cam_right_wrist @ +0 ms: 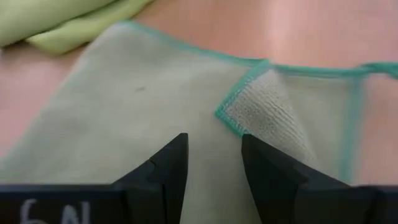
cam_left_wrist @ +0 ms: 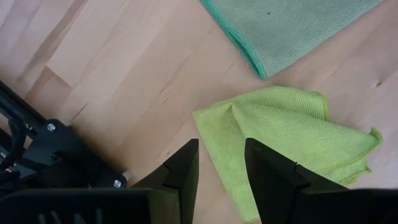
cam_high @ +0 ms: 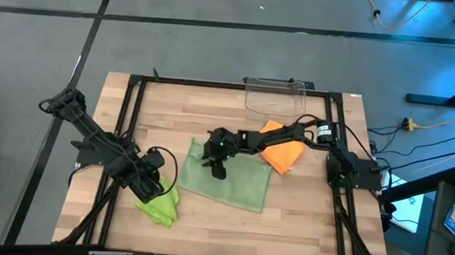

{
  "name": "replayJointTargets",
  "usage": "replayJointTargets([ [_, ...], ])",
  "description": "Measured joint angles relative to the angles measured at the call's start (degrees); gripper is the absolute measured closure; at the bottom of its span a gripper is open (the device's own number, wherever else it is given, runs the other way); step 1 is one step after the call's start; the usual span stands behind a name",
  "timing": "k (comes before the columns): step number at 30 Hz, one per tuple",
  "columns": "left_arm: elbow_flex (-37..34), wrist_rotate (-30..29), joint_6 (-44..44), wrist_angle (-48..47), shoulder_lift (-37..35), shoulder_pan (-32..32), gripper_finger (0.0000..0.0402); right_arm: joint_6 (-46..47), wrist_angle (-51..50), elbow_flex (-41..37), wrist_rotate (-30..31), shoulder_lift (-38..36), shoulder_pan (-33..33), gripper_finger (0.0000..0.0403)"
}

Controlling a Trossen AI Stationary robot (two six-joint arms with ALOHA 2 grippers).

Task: Fold microfiber towels
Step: Fold the light green microfiber cloth

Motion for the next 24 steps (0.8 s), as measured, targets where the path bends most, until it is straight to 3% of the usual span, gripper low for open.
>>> replayJointTargets([
  [5, 0.0, 0.0, 0.0, 0.0, 0.0, 0.0, 0.0280, 0.0, 0.8, 0.0, 5.1, -0.1, -1.2, 0.0249],
  [16, 0.0, -1.5, 0.0, 0.3, 0.0, 0.0, 0.0280, 1.7, 1.5, 1.3, 25.0, -1.0, -3.3, 0.0249],
  [20, 0.0, -3.9, 0.0, 0.7, 0.0, 0.0, 0.0280, -1.6, -6.7, 3.6, 24.1, -4.4, -3.2, 0.0249],
  [24, 0.0, -5.8, 0.0, 1.5, 0.0, 0.0, 0.0280, -5.9, -24.6, 4.8, 20.6, -10.1, -2.9, 0.0249],
])
